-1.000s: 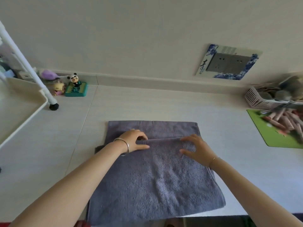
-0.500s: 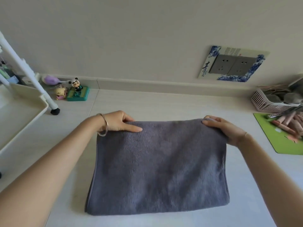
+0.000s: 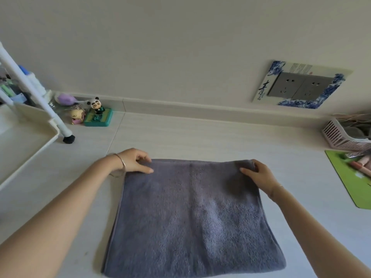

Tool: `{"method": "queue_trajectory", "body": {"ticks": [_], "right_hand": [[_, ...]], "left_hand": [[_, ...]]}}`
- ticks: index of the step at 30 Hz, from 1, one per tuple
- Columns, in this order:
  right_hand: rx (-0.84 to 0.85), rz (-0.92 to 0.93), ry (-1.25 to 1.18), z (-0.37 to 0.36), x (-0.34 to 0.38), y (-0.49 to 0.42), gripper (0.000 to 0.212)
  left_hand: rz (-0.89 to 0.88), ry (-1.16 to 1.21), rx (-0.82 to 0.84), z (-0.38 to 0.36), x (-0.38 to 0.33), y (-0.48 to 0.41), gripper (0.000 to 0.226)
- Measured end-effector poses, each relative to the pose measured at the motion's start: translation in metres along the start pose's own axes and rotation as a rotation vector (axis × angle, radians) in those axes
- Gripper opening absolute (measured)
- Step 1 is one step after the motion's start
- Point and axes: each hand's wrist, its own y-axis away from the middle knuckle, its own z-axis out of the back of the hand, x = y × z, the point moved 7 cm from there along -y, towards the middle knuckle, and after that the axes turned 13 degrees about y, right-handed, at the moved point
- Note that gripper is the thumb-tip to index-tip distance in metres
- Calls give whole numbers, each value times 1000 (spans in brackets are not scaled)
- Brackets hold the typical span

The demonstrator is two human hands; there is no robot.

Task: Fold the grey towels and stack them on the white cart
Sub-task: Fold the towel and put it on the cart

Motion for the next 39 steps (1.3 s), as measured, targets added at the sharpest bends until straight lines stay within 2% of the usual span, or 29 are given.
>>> {"method": "queue_trajectory", "body": {"ticks": [2, 3, 6, 10, 14, 16, 18, 20, 22, 24, 25, 26, 29, 34, 37, 39], "right_hand": [[-61, -37, -173, 11, 0, -1, 21], [-108, -51, -178, 13, -3, -4, 26], [-176, -82, 67, 7, -14, -9, 21], [-178, -74, 160, 1, -16, -10, 26], [-199, -3, 256, 1, -10, -12, 18], [-223, 24, 289, 0, -7, -12, 14], [-231, -2, 286, -1, -7, -12, 14], [-222, -36, 270, -1, -9, -13, 19], [-204, -34, 288, 0, -11, -14, 20], [-216, -4, 297, 2, -10, -14, 18], [-234, 2, 294, 3, -9, -14, 18], [-247, -2, 296, 3, -8, -14, 19], [-252, -27, 348, 0, -4, -18, 22], [-235, -94, 344, -1, -6, -22, 24], [-212, -144, 213, 4, -12, -17, 37], [-196, -158, 126, 8, -17, -6, 43]], "left_hand": [[-25, 265, -30, 10, -21, 3, 20], [-26, 318, -69, 13, -24, -1, 22], [15, 197, -229, 7, -13, -13, 30], [82, 210, -381, -3, 20, -17, 38], [-258, 337, -562, 9, -4, 2, 14], [-307, 447, -637, 11, -10, 9, 13], [-114, 492, -588, 3, 4, 3, 19], [75, 361, -387, -13, 16, -5, 23], [-25, 293, -311, -12, 3, -8, 27], [-201, 397, -406, -5, -16, -4, 26], [-228, 433, -475, -2, -18, -5, 26], [-216, 410, -533, -2, -17, -6, 28], [-37, 204, -597, -14, 9, -20, 36], [8, 228, -620, -14, 8, -24, 36], [147, 483, -458, -17, 17, -13, 30], [160, 539, -298, -23, 22, 2, 21]]}}
